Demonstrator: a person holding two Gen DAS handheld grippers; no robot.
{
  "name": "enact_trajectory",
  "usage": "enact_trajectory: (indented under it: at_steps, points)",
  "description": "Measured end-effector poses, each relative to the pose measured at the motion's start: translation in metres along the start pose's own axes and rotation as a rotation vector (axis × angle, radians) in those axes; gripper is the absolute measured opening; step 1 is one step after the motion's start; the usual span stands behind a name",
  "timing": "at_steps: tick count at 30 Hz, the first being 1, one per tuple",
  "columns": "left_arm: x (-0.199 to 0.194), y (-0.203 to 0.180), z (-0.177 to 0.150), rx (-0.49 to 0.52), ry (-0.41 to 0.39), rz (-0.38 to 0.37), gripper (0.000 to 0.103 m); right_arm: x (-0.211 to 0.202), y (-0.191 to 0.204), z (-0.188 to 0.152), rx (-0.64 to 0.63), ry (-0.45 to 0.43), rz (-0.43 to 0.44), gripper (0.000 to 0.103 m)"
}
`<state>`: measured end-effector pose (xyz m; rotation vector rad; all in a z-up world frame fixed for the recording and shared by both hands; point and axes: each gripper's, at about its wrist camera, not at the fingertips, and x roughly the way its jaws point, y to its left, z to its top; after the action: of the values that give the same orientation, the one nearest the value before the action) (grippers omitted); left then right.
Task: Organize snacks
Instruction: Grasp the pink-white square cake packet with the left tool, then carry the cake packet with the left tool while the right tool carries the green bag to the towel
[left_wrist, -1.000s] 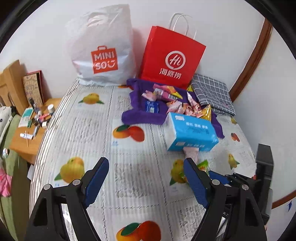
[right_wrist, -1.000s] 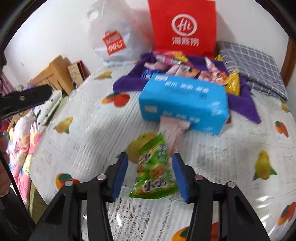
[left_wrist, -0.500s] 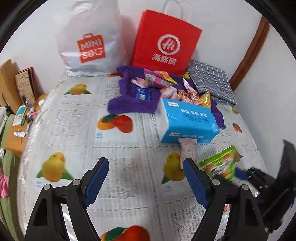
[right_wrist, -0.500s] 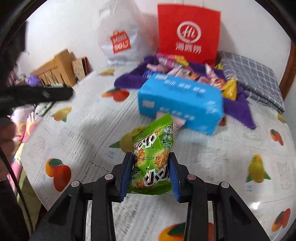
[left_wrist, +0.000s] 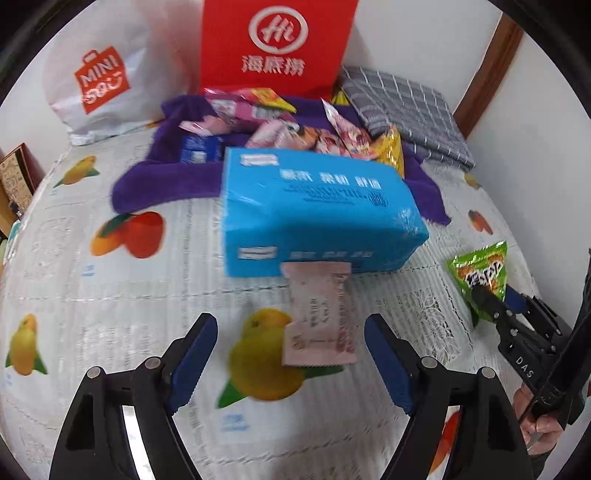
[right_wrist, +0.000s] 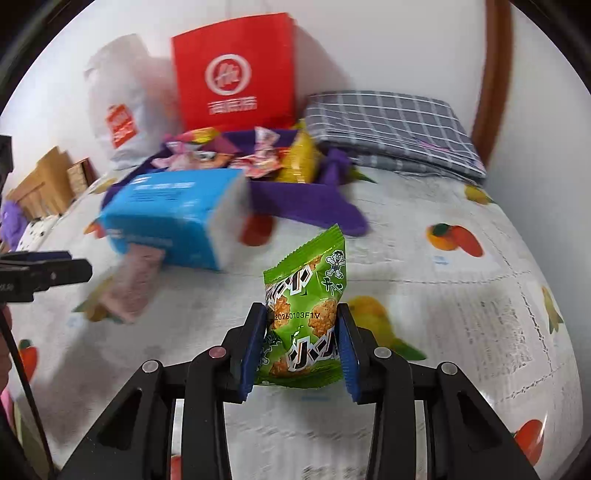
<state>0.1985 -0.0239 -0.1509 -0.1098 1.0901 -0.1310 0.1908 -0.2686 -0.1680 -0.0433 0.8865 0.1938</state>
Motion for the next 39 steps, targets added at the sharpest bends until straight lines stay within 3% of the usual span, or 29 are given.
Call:
enact_trajectory:
  at_steps: [6,11,16,20,28,34,39]
  points:
    - [0.020,-0.017,-0.001,0.021,0.000,0.051,0.073,0.018,-0.006,0.004,0.018,-0.007,0.029,0.038]
    - [0.030,-0.021,-0.003,0.021,0.013,0.076,0.053,0.027,0.001,0.010,-0.033,0.002,0.032,0.039]
    - [0.032,-0.028,-0.003,0.054,-0.006,0.116,0.042,0.036,-0.004,0.014,-0.018,0.032,0.069,0.049]
    - [0.032,-0.028,-0.004,0.054,-0.032,0.122,0.040,0.047,-0.004,0.014,-0.015,0.082,0.067,0.050]
    - [0.031,-0.031,-0.010,0.041,-0.101,0.156,0.043,0.047,-0.017,0.015,0.050,0.086,0.126,0.048]
    - [0.032,-0.034,-0.011,0.037,-0.109,0.176,0.043,0.047,-0.019,0.016,0.054,0.088,0.131,0.047]
    - [0.030,-0.029,-0.009,0.013,-0.072,0.154,0.035,0.046,-0.017,0.016,0.049,0.084,0.122,0.046]
